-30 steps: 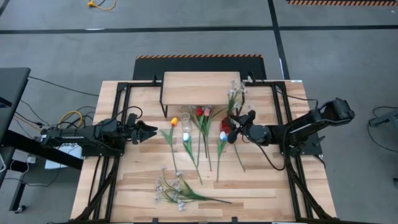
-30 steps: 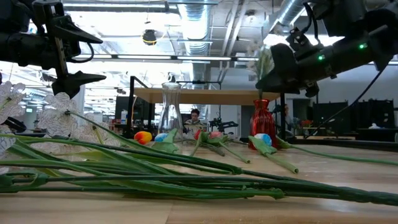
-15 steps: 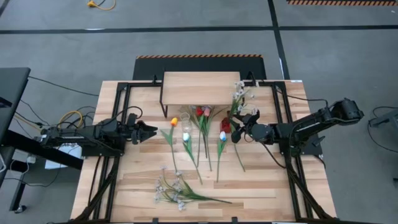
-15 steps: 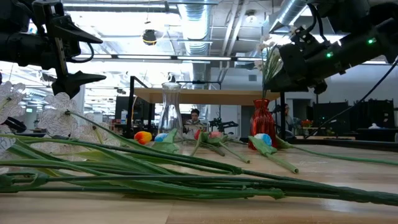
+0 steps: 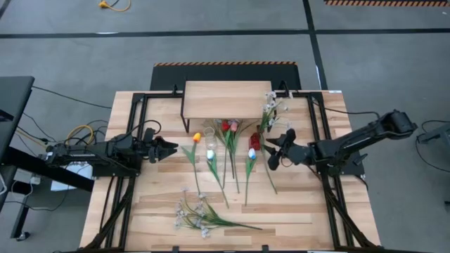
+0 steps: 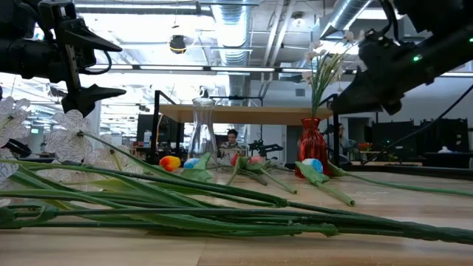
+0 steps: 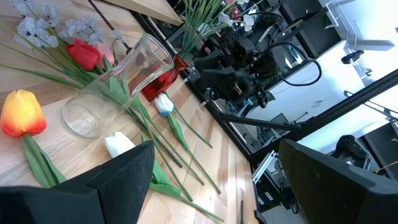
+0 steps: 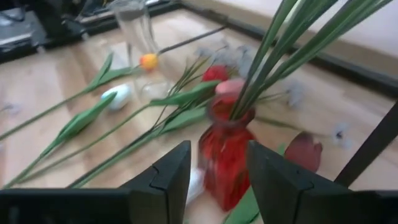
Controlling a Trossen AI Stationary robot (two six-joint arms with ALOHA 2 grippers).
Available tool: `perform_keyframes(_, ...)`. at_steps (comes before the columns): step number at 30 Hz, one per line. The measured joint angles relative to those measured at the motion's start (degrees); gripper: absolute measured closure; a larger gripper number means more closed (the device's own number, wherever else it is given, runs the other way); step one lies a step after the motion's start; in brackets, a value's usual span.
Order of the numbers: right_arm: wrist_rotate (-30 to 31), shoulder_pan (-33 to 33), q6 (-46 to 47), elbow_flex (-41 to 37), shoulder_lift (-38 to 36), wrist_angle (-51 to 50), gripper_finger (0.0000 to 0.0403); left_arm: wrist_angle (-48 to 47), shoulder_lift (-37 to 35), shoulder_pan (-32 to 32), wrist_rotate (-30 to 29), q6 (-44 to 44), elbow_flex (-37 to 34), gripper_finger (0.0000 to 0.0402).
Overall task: Pick and place flowers into a vace then onto a shelf
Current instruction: Put the dark red flower into the red vase
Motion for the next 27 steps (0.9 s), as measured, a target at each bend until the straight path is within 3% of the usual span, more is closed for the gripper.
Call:
perform_keyframes(12,-3.28,5.05,14.33,0.02,-3.43,-11.02,0.026,0.0,-0.01,0.01,0.0,0.0,0.0,0.0069)
perform_keyframes(19,-3.44,5.12,29.4,0.0,-0.18,-17.22,0.0255,0.0,0.0,0.02,0.0,0.0,0.0,0.0069)
perform_keyframes(27,-4.66,5.51,36.23,0.0,6.6,-13.76,0.0256,0.0,0.0,0.02,0.04,0.0,0.0,0.0069)
